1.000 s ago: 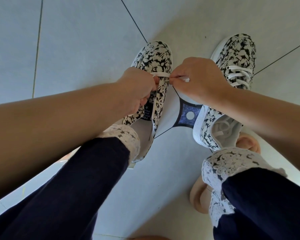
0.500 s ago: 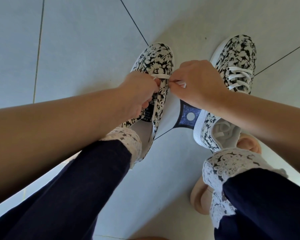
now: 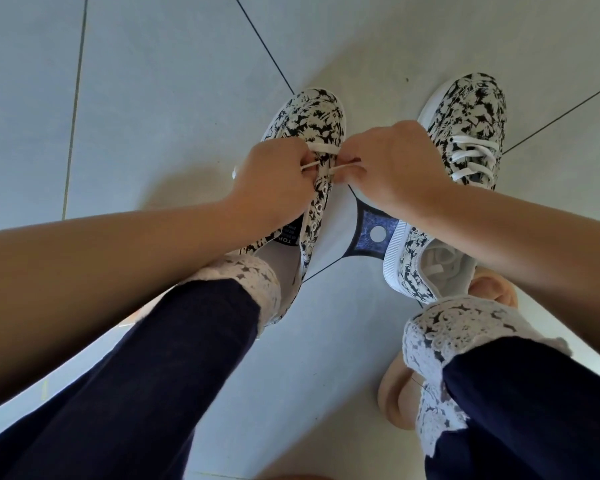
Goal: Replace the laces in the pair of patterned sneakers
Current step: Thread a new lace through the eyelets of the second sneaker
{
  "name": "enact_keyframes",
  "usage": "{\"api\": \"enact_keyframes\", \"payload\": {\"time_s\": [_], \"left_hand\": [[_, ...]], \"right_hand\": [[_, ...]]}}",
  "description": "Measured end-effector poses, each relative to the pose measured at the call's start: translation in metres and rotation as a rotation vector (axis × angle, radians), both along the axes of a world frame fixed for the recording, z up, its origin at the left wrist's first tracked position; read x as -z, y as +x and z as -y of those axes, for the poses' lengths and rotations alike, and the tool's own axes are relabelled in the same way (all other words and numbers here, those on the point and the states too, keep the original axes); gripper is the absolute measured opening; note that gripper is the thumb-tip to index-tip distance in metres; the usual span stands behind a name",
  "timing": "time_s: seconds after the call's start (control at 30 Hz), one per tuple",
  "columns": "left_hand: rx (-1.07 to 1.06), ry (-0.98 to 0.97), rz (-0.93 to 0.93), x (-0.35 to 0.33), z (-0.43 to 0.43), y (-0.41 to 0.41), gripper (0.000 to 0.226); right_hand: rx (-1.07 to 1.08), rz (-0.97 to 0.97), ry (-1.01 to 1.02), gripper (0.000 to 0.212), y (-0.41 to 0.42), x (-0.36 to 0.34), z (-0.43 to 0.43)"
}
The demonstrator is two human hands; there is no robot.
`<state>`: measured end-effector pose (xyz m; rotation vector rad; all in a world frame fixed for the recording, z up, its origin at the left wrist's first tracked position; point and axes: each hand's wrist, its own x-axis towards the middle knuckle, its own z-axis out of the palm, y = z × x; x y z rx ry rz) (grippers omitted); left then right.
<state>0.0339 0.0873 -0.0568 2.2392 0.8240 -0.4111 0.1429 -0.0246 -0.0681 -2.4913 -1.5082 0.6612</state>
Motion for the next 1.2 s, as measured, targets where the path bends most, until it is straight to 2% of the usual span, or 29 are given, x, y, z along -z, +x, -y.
{"api": "enact_keyframes", "payload": {"time_s": [0.1, 0.2, 0.27, 0.4, 0.5, 0.6, 0.67, 0.7, 0.77, 0.87, 0.93, 1.0, 1.13, 1.2], "left_hand": [[-0.031, 0.003, 0.046, -0.01, -0.01, -0.009, 0.015], [-0.144, -0.042, 0.178, -0.026, -0.019, -0.014, 0.011], [-0.323, -0.317, 0.26, -0.036, -0.02, -0.013, 0.016], [-0.662, -1.063, 0.269, -0.063, -0.028, -0.011, 0.02], [-0.565, -1.31, 0.272, -0.085, -0.035, -0.012, 0.003], [-0.365, -1.383, 0.364, -0.106, -0.041, -0.012, 0.003], [-0.306, -1.409, 0.403, -0.114, -0.044, -0.012, 0.003], [-0.312, -1.386, 0.406, -0.116, -0.043, -0.013, 0.003], [-0.405, -1.283, 0.375, -0.109, -0.041, -0.014, 0.004], [-0.534, -1.142, 0.35, -0.089, -0.039, -0.022, 0.02], [-0.613, -1.127, 0.361, -0.081, -0.041, -0.024, 0.026], [-0.626, -1.147, 0.39, -0.081, -0.045, -0.024, 0.036], [-0.615, -1.104, 0.477, -0.092, -0.05, -0.022, 0.031], [-0.632, -1.116, 0.496, -0.101, -0.05, -0.021, 0.038]], "right_hand": [[0.037, 0.006, -0.018, 0.022, 0.005, -0.003, 0.008], [0.115, -0.05, -0.008, 0.017, 0.007, -0.008, 0.014], [0.171, -0.107, 0.021, 0.017, 0.006, -0.01, 0.015], [0.189, -0.13, 0.068, 0.021, -0.001, -0.017, 0.017], [0.212, -0.261, 0.134, 0.027, -0.011, -0.028, 0.017], [0.169, -0.415, 0.135, 0.038, -0.023, -0.045, 0.009], [0.074, -0.405, 0.108, 0.026, -0.034, -0.053, 0.002], [0.043, -0.375, 0.091, 0.016, -0.038, -0.057, -0.001], [0.114, -0.4, 0.106, 0.012, -0.042, -0.062, -0.003], [0.375, -0.654, 0.319, 0.017, -0.039, -0.085, -0.011], [0.424, -0.777, 0.473, 0.016, -0.034, -0.104, -0.02], [0.4, -0.863, 0.526, 0.013, -0.032, -0.118, -0.028], [0.374, -0.929, 0.432, 0.008, -0.037, -0.114, -0.035], [0.341, -0.753, 0.301, 0.014, -0.038, -0.094, -0.031]]}}
